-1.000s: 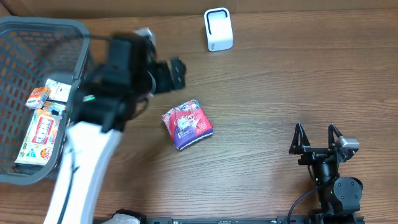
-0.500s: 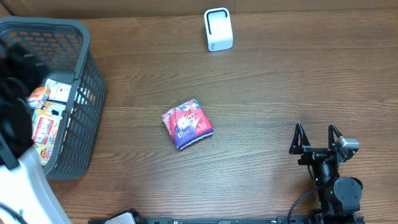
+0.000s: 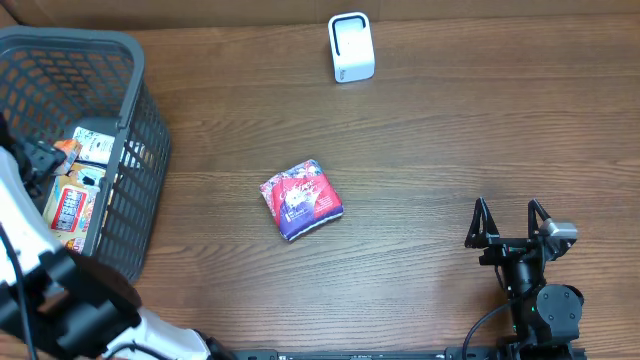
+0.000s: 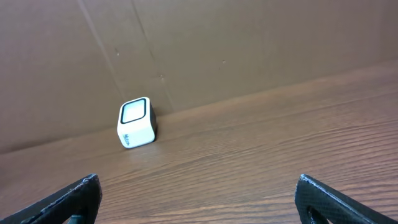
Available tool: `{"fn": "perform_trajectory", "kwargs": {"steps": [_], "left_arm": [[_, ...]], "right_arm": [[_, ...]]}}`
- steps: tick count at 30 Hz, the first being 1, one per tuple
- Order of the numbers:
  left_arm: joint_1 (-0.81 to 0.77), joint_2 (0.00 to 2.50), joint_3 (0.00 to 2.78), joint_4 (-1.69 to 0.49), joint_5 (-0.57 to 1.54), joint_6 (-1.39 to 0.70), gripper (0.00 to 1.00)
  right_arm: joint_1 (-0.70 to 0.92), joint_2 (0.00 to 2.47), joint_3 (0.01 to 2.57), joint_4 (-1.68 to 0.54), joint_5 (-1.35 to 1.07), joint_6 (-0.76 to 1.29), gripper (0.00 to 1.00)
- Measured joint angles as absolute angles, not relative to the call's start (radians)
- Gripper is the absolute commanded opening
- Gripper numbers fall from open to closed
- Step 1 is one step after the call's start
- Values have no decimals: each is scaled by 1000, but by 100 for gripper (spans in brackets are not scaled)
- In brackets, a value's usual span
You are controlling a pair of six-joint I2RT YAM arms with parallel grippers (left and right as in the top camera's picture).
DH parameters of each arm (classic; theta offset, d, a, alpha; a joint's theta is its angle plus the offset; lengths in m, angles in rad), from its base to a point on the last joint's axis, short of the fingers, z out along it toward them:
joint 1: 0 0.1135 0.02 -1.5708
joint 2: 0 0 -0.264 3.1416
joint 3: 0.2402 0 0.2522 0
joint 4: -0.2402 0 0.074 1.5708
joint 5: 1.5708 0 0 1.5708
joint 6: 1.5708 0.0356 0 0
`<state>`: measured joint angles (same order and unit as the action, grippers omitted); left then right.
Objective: Scan the item barcode
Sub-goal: 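Reach the left gripper into the basket and grasp the wet-wipes pack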
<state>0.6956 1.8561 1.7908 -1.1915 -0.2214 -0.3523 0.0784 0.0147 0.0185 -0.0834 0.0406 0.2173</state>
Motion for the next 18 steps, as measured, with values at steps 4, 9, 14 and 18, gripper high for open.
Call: {"fn": "perform_trajectory", "kwargs": {"steps": [4,9,14,18], "left_arm": [[696,1925,1758,-1126,-219,-196,94],[696,1936,1660,-1024,-216,77,96],[696,1936,1563,-923,-220,231,96],[696,1936,1505,-831,-245,292,96]], "right_arm": [[78,15,19,-84,40,217,100],[78,15,19,-84,40,217,100],[78,15,19,-84,40,216,100],[78,15,19,-83,41,217,100]]}}
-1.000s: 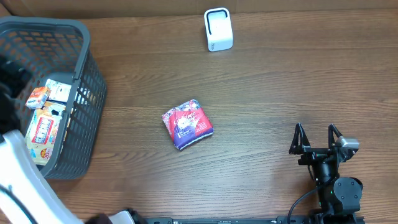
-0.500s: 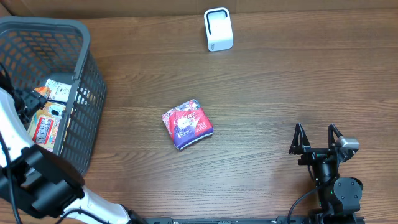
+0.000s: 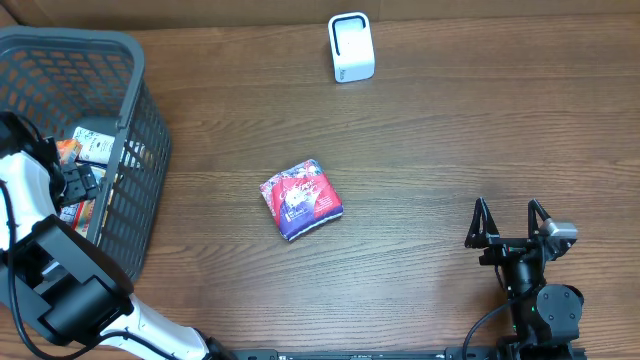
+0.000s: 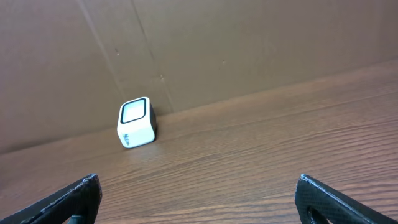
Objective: Scan the item barcode
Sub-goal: 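Reach the left gripper into the basket and grasp the wet-wipes pack, then carry the wet-wipes pack out and drop it right of the Carefree pack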
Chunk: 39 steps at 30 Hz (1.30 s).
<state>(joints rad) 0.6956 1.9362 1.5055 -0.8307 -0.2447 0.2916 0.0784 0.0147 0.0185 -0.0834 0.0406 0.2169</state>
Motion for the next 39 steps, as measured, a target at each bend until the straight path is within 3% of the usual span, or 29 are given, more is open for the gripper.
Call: {"fn": "perform_trajectory", "kwargs": {"steps": [5,7,9,11,13,14,25,29,39], "left_arm": [[696,1936,1420,-722,-259,327,98],[696,1936,1376,-675,-258,338,95],[696,1936,1340,-628,-258,343,77],[694,1930,1320,-591,-257,350,49],[693,1929,1298,-553,-257,351,13],[692,1928,1289,-539,-262,351,5],[687,1904,1302,-588,-245,279,4],[648,1893,1439,-783,-212,231,4],[598,1625,1937,-981,-121,118,4]], "right_arm": [[78,15,19,-84,40,217,100],[78,15,19,-84,40,217,100],[78,15,19,-84,41,217,100],[78,15,19,-83,41,217,100],[78,15,19,-84,40,218,100],[78,15,19,-84,40,217,100],[78,15,19,-84,40,217,100],[78,15,19,-84,40,217,100],[78,15,19,-84,40,217,100]]}}
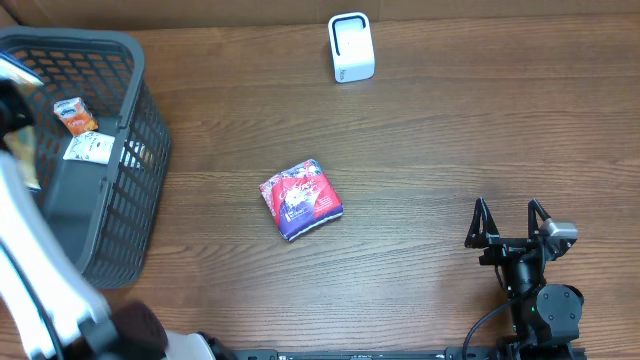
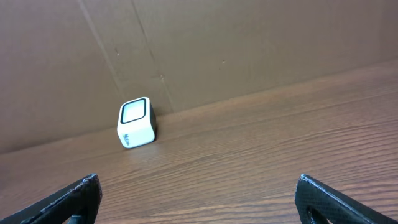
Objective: Scan the item barcode
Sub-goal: 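Carry the wet-wipes pack out and drop it right of the Carefree pack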
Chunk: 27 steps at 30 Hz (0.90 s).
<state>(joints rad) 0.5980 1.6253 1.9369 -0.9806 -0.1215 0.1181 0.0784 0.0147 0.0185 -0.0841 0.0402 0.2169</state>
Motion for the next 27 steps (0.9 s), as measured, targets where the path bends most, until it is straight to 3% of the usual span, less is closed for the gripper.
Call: {"fn": "perform_trajectory", "kwargs": {"steps": [5,8,11,13,21,27], "left_arm": [[555,1466,2022,-1170,143,102,4],[428,1435,2019,-1322,261,104,4],[261,1445,1945,-1334,294,104,4],[89,1467,1800,-1249,277,94,4],[-316,1628,1369,-897,201,1,4],[-507,1794,1280,-751,178,-36,4]], "right_arm": [[78,15,19,-83,40,217,100],[78,15,19,-83,40,217,100],[78,15,19,-83,40,217,100],[78,15,19,-83,40,217,100],[78,15,19,-83,40,216,100],[78,15,19,-84,41,217,100]]}}
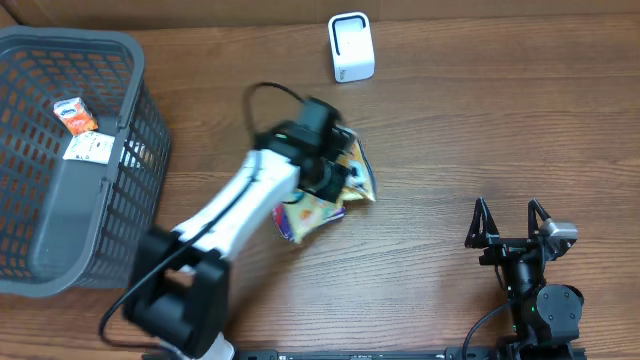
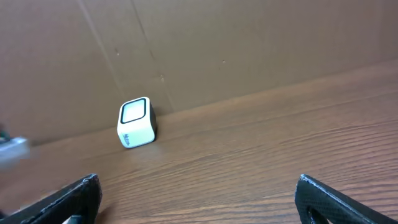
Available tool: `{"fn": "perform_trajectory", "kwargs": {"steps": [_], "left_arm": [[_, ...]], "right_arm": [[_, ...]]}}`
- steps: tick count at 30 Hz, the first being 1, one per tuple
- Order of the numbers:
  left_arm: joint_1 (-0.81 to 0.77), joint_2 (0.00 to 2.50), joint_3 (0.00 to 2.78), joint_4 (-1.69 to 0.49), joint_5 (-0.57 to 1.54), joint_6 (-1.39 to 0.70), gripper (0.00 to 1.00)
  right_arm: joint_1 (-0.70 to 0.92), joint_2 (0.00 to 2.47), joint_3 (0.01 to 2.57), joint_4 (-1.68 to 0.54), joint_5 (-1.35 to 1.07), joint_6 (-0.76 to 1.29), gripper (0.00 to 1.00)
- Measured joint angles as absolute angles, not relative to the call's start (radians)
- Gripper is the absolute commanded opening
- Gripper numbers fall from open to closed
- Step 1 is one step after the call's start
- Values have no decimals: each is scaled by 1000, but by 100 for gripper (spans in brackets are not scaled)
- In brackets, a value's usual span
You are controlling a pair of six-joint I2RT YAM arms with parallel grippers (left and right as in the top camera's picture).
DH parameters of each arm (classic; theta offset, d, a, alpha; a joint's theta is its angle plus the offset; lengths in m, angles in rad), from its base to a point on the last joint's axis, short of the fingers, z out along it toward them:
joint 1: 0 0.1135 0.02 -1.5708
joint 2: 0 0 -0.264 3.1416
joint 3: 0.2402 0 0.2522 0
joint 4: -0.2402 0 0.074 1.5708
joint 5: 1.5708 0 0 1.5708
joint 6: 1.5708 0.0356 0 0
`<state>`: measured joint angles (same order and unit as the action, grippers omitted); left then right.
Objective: Scan the item barcode
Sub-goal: 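Carry the wet-wipes pack out and drop it right of the Carefree pack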
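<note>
In the overhead view my left arm reaches across the table's middle, blurred, and its gripper (image 1: pixel 338 172) is shut on a yellow printed snack packet (image 1: pixel 356 180). It holds the packet below the white barcode scanner (image 1: pixel 351 47), which stands at the table's back edge. The scanner (image 2: pixel 137 122) also shows in the right wrist view against the cardboard wall. A red and blue packet (image 1: pixel 292 230) lies on the table, mostly hidden under the left arm. My right gripper (image 1: pixel 510 226) rests open at the front right, its fingertips (image 2: pixel 79 198) spread wide with nothing between them.
A grey mesh basket (image 1: pixel 140 120) stands at the left with two small packets (image 1: pixel 76 114) inside. A brown cardboard wall (image 2: pixel 249 43) closes the back of the table. A blurred shape (image 2: pixel 9 149) shows at the right wrist view's left edge.
My left arm was at the far left over the basket and now reaches to the table's middle with a yellow packet in its gripper. The right arm has not moved.
My left gripper was down in the basket among several packets at the two oldest moments. Then the arm stood at the left edge and the basket held only two small packets. Now the gripper holds a yellow packet near the scanner. The right gripper stayed open throughout.
</note>
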<state>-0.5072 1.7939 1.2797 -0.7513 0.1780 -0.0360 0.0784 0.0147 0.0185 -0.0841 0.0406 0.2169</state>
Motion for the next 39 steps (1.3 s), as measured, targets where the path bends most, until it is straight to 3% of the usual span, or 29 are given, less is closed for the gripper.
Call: {"fn": "perform_trajectory", "kwargs": {"steps": [7,14,15,16,17,20,21,28,33,39], "left_arm": [[-603,1805,1280,-679,179,-69,4],[-600,1805,1287,-570,189,-95,4],[-600,1805,1296,-557,199,-97,8],[-600,1805,1313,-548,210,-99,26],[-600,1805,1331,-545,217,-102,54],[-600,1805,1412,-553,237,-103,97],[-600,1805,1439,-566,241,-103,99],[-600,1805,1615,-879,256,-96,100],[-550,1788,1824,-1154,101,-156,100],[-190,1625,2047,-1348,-74,-305,100]], "right_arm": [[78,15,19,-84,40,217,100],[78,15,19,-84,40,217,100],[78,15,19,-84,40,217,100],[78,15,19,-84,41,217,100],[78,15,19,-84,40,217,100],[78,15,19,-84,41,217,100],[78,15,19,-84,41,216,100],[78,15,19,-83,41,217,100],[78,15,19,-84,40,217,100],[78,15,19,-84,40,217,100]]}}
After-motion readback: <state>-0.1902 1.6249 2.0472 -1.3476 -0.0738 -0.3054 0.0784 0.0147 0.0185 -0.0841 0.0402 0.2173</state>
